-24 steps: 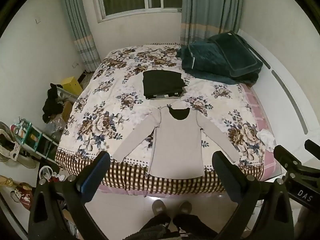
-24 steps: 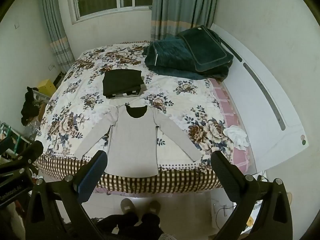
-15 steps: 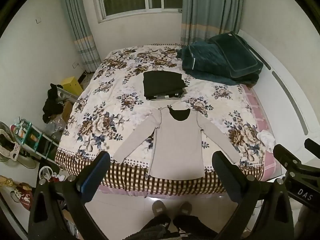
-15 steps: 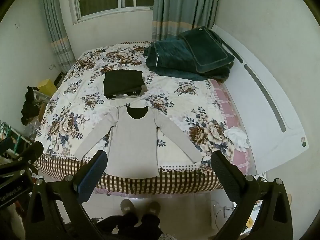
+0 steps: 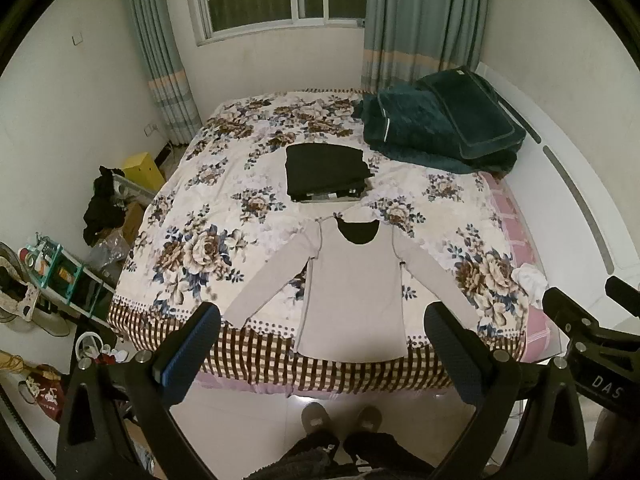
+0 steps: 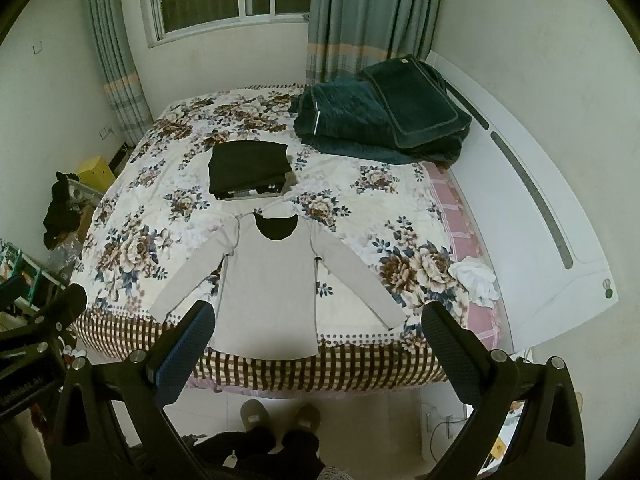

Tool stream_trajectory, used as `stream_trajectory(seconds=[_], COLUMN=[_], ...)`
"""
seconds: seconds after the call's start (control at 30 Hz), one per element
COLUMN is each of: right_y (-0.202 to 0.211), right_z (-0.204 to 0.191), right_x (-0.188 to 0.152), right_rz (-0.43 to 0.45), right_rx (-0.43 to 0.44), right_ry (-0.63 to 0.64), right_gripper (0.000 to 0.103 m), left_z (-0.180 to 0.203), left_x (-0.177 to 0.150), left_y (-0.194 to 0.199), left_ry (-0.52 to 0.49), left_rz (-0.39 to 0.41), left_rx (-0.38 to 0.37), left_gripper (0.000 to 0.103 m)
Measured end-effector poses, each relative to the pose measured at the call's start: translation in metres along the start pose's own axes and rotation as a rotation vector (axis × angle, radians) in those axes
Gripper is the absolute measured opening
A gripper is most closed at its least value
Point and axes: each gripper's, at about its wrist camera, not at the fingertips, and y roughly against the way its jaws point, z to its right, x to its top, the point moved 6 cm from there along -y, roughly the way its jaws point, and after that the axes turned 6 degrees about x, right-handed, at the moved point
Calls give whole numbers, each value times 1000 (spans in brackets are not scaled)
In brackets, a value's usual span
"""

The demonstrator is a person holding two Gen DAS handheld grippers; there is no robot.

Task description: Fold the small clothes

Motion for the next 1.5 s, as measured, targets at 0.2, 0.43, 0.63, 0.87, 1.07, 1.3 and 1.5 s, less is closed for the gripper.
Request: stream_trajectory(seconds=[0.2,0.43,0.63,0.87,1.07,1.3,1.5], right_y=[3,5,5,5,8,8,11], right_z=[-5,-2,-2,-1,-5,-4,-5], right_x=[8,8,10,11,21,21,25], right_rz=[7,8,10,12,12,16,18], right_rx=[-1,0,-1,1,2,4,3], right_ry=[-2,-3,-1,-1,-3,-3,-2], right_gripper=[103,103,103,103,103,103,103], left_z=[5,5,8,19,19,19,19], left_x=[3,3,7,21,21,23,24], left_y=[2,2,5,2,3,4,3], left_ry=[2,4,4,4,4,4,8], left_rz=[1,2,5,13,22,23,23], left_rx=[-5,-8,-7,-8,-13,-14,-14], left_gripper=[103,103,103,103,103,103,103])
